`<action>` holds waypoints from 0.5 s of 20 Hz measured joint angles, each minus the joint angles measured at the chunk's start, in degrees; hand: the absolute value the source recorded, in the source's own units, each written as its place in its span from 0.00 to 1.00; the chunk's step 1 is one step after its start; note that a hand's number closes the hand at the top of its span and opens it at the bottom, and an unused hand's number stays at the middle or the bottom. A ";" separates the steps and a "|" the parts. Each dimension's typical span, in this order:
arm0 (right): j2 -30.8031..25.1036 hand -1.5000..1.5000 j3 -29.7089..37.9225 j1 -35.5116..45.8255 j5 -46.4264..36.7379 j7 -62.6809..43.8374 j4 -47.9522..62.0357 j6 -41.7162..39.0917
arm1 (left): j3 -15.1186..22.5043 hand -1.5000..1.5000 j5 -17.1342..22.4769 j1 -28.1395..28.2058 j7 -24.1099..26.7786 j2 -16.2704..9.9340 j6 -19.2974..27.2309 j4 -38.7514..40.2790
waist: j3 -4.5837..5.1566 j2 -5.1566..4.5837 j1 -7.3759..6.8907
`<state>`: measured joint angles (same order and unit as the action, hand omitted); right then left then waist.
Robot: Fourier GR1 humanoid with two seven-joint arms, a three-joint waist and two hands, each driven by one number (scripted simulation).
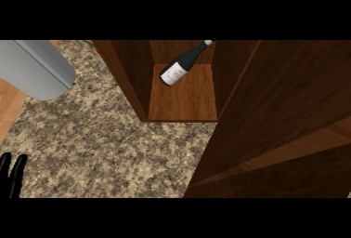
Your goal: Pick up the wine, place it into the cabinet and close the cabinet
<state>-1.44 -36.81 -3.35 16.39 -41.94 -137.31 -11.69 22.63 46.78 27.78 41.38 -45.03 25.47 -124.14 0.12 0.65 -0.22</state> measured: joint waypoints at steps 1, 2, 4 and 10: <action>0.37 1.00 -1.40 0.38 -0.97 -0.66 -0.19 1.24 | -1.05 0.00 0.53 0.37 -0.11 -0.50 -0.85 0.08 | 0.01 0.03 0.10; 0.66 1.00 -3.07 0.30 -2.32 -0.32 -0.26 2.34 | -2.21 0.00 1.22 0.47 -0.47 -0.92 -1.53 0.30 | 0.01 0.04 0.25; 0.81 1.00 -6.29 1.53 -5.99 0.39 -0.38 5.91 | -3.98 0.00 2.16 1.06 -0.58 -1.46 -3.36 1.07 | 0.03 0.03 0.24; -0.69 1.00 -9.99 5.31 -15.70 1.45 -0.41 14.81 | -8.13 0.00 4.53 2.09 -2.02 -2.74 -6.92 1.06 | 0.04 0.04 0.15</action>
<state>-2.13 -46.80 1.96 0.69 -40.49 -137.72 3.12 14.50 51.31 29.86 39.36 -47.77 18.54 -123.08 0.16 0.69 -0.07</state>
